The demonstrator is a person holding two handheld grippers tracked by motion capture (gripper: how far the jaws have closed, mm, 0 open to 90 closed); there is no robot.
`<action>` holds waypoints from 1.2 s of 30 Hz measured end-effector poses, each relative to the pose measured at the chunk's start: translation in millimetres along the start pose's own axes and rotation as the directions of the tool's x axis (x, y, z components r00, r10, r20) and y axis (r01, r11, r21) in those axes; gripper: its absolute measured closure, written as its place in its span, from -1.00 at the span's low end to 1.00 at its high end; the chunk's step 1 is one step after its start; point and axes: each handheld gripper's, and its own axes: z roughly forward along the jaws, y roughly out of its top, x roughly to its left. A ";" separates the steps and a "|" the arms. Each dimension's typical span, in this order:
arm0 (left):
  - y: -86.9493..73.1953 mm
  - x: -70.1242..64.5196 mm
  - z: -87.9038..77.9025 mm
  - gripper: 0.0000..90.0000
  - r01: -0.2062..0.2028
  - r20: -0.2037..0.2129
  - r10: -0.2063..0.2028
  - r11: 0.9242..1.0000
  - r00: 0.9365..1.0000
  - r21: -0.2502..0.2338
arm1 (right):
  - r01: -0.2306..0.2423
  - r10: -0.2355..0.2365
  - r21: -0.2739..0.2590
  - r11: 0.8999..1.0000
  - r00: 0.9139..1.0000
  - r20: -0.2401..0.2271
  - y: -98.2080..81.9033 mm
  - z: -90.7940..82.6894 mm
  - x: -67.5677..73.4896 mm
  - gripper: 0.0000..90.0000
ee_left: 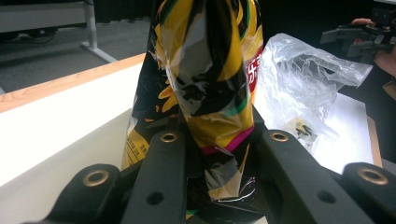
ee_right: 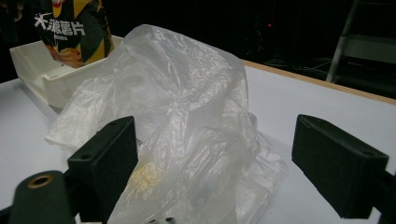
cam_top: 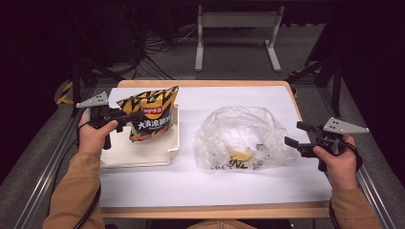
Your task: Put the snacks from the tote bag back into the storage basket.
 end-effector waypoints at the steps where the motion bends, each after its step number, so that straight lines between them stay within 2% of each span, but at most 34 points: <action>1: -1.5 0.9 0.9 0.72 0.004 0.006 -0.004 1.000 1.000 -0.001 | 0.000 0.000 0.000 1.000 1.000 0.000 0.1 0.0 0.1 -0.67; 7: -3.8 4.8 4.0 0.70 0.017 0.025 -0.017 1.000 1.000 -0.010 | 0.000 0.000 0.004 1.000 1.000 -0.008 -0.7 1.2 0.1 -0.67; 9: -4.6 7.3 5.7 0.70 0.022 0.035 -0.022 1.000 0.999 0.002 | 0.003 -0.003 0.004 1.000 1.000 -0.012 -0.7 1.3 0.5 -0.67; 12: -7.3 10.0 8.8 0.70 0.024 0.030 -0.025 1.000 0.999 0.017 | 0.004 -0.004 0.006 1.000 1.000 -0.011 -0.7 1.2 1.0 -0.67; 15: -10.7 13.2 9.7 0.69 0.050 0.040 -0.050 0.999 0.998 0.003 | 0.000 0.001 0.009 1.000 1.000 -0.008 -1.9 0.2 1.2 -0.67; 19: -13.2 17.6 7.6 0.64 0.075 0.028 -0.075 0.997 0.997 -0.011 | 0.002 -0.002 0.007 1.000 1.000 -0.005 -2.2 -1.2 1.0 -0.67; 21: -13.7 19.8 7.1 0.62 0.074 0.018 -0.073 0.997 0.997 -0.008 | 0.003 -0.003 0.008 1.000 1.000 -0.006 -2.0 -1.2 1.3 -0.67; 23: -13.4 21.3 7.0 0.55 0.072 0.002 -0.072 0.997 0.997 -0.010 | 0.004 -0.004 0.010 1.000 1.000 -0.007 -2.1 -0.4 1.8 -0.67; 26: -12.8 24.1 6.0 0.40 0.058 -0.058 -0.058 0.998 0.997 -0.002 | 0.009 -0.008 0.012 1.000 1.000 -0.012 -2.1 0.1 2.5 -0.67; 28: -13.0 27.0 6.3 0.28 0.057 -0.102 -0.057 0.998 0.993 -0.007 | 0.010 -0.010 0.012 1.000 1.000 -0.016 -1.6 -0.4 2.9 -0.67; 29: -13.0 27.0 6.3 0.22 0.057 -0.102 -0.057 0.998 0.993 -0.007 | 0.010 -0.010 0.012 1.000 1.000 -0.016 -1.6 -0.4 2.9 -0.67; 30: -12.8 27.7 7.1 0.22 0.042 -0.128 -0.042 0.999 0.991 -0.007 | 0.012 -0.012 0.011 1.000 1.000 -0.016 -1.5 -0.7 2.8 -0.67; 31: -12.2 28.0 7.3 0.13 0.033 -0.153 -0.033 0.999 0.988 -0.001 | 0.013 -0.012 0.009 1.000 1.000 -0.017 -1.5 -0.8 2.7 -0.67; 34: -10.2 29.3 8.2 -0.05 0.026 -0.203 -0.027 1.000 0.979 -0.006 | 0.011 -0.011 0.009 1.000 1.000 -0.018 -1.8 -0.9 2.5 -0.67; 36: -8.9 30.6 8.9 -0.20 0.020 -0.252 -0.020 1.000 0.968 -0.001 | 0.013 -0.013 0.010 1.000 1.000 -0.020 -1.8 -0.9 2.7 -0.67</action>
